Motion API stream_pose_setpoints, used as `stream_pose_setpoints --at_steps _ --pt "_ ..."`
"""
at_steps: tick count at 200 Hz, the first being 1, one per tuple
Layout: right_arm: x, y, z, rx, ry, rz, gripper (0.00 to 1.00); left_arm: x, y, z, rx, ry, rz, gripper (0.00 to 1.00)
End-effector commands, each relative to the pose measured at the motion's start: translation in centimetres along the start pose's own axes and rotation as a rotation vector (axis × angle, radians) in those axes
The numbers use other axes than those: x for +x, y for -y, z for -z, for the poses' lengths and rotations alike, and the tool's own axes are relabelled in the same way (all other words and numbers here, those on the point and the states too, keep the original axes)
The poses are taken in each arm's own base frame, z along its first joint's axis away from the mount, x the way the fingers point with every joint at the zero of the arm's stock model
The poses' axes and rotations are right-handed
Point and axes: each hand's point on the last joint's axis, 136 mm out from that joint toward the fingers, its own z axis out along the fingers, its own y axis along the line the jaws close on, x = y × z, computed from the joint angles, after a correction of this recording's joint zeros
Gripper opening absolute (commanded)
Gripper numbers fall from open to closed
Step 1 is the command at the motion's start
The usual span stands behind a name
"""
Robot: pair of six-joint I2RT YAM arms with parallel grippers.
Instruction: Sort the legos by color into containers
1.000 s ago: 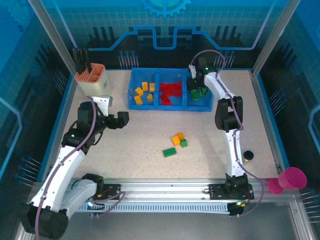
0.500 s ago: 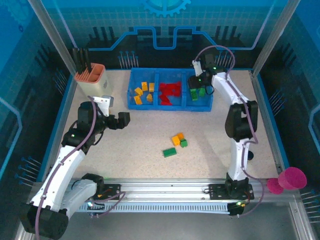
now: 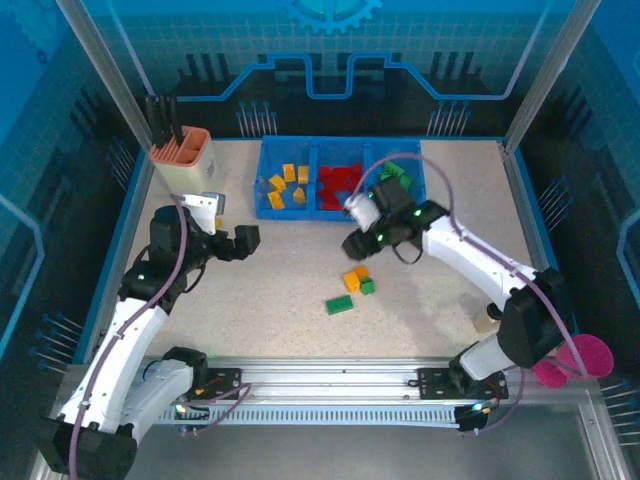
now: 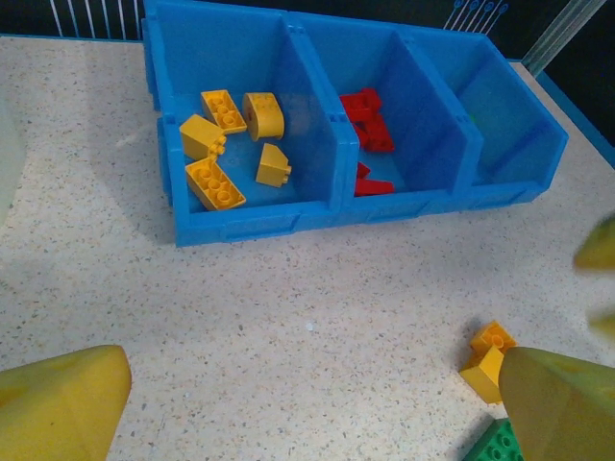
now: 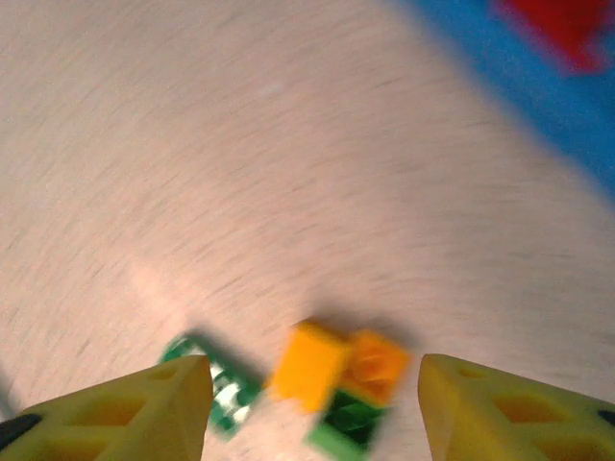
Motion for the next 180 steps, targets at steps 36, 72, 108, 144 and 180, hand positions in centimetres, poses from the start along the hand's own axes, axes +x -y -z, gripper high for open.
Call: stream_pose_setpoints --at_steps 36,72,108,144,180 --pt "4.3 -9.5 1.3 -0.280 0.056 0.651 0.71 -1.0 1.0 0.9 0.048 0.033 0.005 1.00" --pt "6.1 -9.4 -1.1 -0.271 -0.076 0.827 0.71 -1.0 1.0 1.2 0.046 0.046 0.002 0.99" --pt "6.4 -8.5 -3.9 -0.256 -0.145 0.901 0.71 -1.0 0.9 1.3 0.041 0.047 -0.001 0.99" --pt "5.3 -6.2 -6.7 -0.132 -0.201 0.869 0.70 -0.8 0.7 1.2 0.026 0.045 -0.006 1.00" --pt "6.1 -5.9 -8.1 -0.155 -0.244 0.863 0.72 -0.7 0.4 1.1 0.013 0.042 -0.012 0.99"
